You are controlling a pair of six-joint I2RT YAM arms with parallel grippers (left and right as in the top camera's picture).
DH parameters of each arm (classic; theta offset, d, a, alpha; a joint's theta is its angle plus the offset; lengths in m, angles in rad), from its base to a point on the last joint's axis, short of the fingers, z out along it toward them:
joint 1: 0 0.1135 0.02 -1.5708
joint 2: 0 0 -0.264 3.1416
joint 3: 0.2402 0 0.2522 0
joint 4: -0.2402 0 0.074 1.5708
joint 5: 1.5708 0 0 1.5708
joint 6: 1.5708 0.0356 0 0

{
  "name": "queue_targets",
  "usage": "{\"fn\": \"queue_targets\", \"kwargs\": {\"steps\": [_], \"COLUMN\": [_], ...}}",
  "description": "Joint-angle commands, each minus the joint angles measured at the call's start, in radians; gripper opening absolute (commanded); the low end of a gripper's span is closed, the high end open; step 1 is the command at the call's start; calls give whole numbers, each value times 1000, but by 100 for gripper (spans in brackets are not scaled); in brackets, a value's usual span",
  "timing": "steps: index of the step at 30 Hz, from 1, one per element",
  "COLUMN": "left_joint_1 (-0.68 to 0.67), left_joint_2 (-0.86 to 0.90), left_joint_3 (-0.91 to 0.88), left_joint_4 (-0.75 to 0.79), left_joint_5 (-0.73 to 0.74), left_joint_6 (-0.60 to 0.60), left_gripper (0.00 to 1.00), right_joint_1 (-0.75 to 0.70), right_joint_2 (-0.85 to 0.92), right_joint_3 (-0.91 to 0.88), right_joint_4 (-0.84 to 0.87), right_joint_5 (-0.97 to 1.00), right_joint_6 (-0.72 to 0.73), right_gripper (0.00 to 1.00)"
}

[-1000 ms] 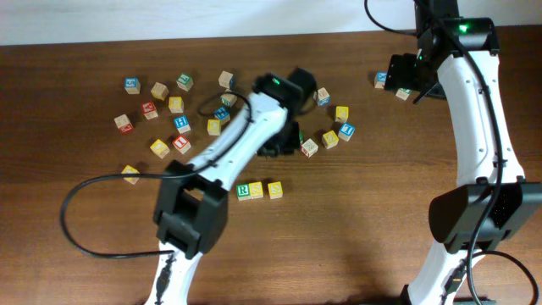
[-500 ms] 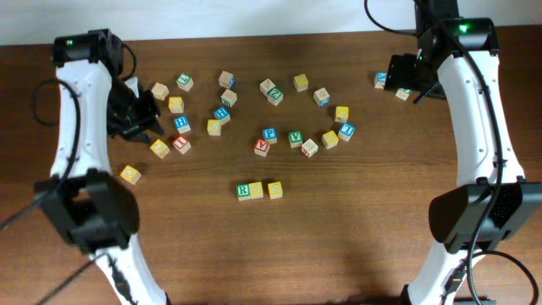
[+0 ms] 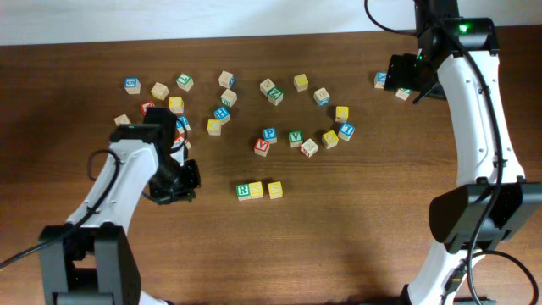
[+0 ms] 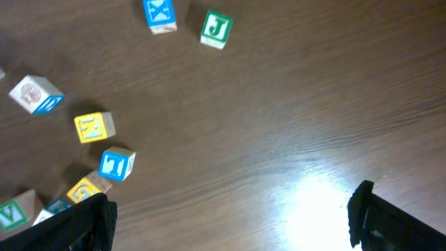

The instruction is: Spell out RSS

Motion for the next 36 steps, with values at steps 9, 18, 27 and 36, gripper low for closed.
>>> {"fn": "queue_targets", "kwargs": {"steps": [9, 18, 27, 36], "left_joint_1": [-123, -123, -167, -250], "left_joint_2": [-8, -8, 21, 150], "left_joint_3": [-82, -82, -119, -119], "left_joint_4": [120, 151, 272, 390], "left_joint_5": [-1, 0, -4, 38], "left_joint_6": [-85, -120, -167, -201], "left_gripper": [0, 0, 0, 0], "right_joint_1": [-2, 112, 337, 499], "right_joint_2": [-62, -202, -200, -130], "right_joint_3": [4, -314, -838, -921], "right_joint_4": [-188, -163, 389, 616], "right_joint_5": [-503, -454, -599, -518], "right_joint_6": [-125, -149, 31, 208], "right_gripper": [14, 4, 4, 4]}}
